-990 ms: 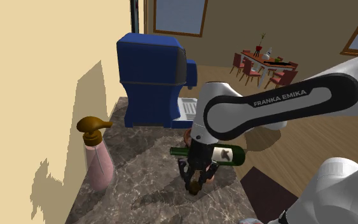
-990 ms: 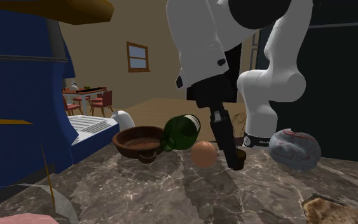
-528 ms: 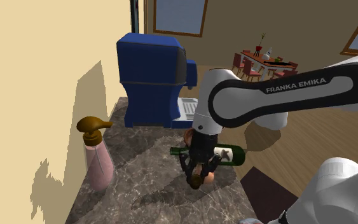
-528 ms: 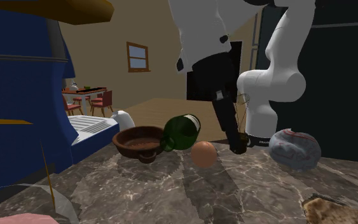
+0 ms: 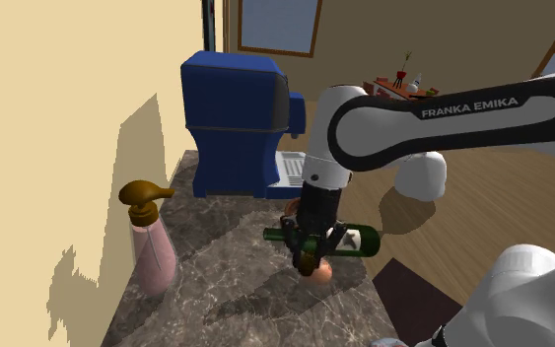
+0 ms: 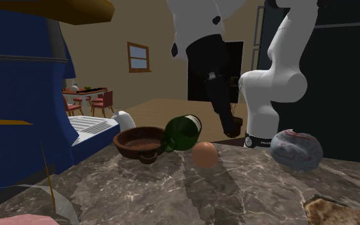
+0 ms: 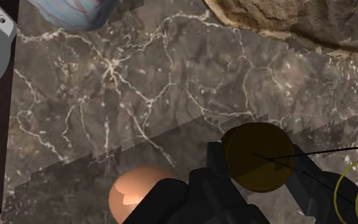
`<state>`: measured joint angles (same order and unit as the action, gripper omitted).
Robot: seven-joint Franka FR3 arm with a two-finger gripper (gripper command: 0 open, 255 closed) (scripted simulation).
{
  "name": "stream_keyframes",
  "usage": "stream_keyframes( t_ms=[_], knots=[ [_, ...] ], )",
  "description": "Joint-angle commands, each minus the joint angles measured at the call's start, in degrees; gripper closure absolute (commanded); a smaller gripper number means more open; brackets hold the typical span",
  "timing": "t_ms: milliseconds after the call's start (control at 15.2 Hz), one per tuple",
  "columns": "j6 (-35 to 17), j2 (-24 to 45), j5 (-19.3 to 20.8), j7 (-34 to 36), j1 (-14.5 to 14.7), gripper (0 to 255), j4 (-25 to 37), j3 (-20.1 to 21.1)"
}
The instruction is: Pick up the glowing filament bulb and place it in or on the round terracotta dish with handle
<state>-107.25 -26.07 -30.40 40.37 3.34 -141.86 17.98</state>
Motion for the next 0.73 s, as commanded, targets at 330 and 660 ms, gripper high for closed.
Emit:
stream_keyframes(
  t_ms=[330, 660],
  knots=[
    [1.26, 6.83, 5.67, -7.30, -5.05, 255, 4.98, -5.62],
    [2.07, 13.35, 9.26, -12.11, -8.31, 255, 10.50, -9.19]
  ],
)
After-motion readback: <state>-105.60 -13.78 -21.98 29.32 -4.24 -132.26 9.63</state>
